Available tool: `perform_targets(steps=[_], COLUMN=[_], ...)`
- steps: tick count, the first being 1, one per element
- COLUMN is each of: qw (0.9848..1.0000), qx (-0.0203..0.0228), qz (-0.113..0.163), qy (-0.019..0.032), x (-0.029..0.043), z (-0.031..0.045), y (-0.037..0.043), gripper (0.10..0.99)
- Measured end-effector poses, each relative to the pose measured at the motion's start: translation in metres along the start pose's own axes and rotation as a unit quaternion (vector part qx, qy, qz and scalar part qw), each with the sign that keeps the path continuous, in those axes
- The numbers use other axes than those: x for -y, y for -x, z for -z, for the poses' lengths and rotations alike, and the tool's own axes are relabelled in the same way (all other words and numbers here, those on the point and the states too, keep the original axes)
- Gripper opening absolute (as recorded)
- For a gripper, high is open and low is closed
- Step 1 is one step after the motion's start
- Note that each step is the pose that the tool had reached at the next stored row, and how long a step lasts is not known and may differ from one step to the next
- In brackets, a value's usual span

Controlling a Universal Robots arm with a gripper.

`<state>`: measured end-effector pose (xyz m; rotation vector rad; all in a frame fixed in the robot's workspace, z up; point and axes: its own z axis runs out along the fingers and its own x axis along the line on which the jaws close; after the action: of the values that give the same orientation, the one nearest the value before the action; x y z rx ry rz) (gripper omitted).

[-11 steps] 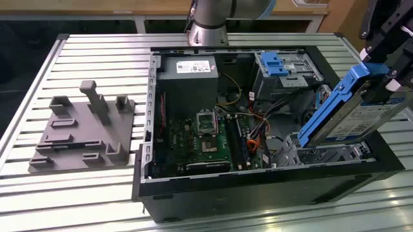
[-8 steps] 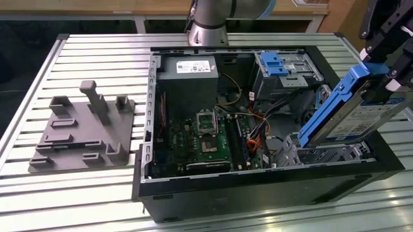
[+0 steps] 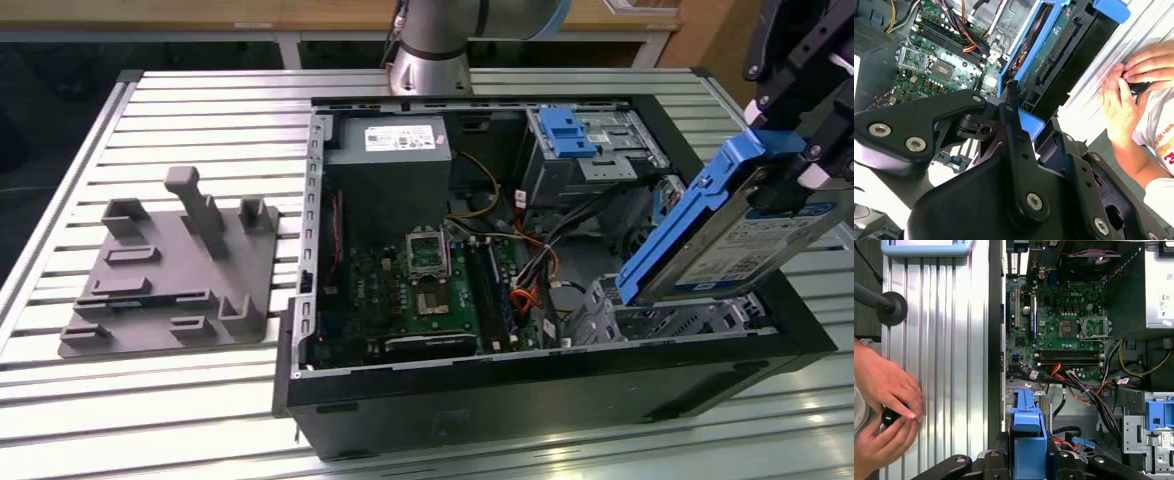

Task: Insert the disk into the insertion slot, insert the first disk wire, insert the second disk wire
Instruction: 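Insert the disk into the insertion slot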

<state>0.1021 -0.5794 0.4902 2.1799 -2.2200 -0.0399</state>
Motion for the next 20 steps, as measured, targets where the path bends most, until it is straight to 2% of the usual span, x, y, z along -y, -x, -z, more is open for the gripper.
perform_targets(steps=[2, 5, 11, 20], qw=[1.0000, 1.0000, 0.9997, 0.9997], qx=[0.0002, 0.0052, 0.0236, 0.0242], qz=[0.000, 0.000, 0.001, 0.001], qy=[0.0000, 0.0001, 0.0004, 0.0004], x=[0.0001, 0.0002, 0.0002, 0.0015], z=[0.0001, 0.0000, -0.0001, -0.0001], y=[-0.0001, -0.0001, -0.0003, -0.0003], gripper=[0.365, 0.365, 0.365, 0.365])
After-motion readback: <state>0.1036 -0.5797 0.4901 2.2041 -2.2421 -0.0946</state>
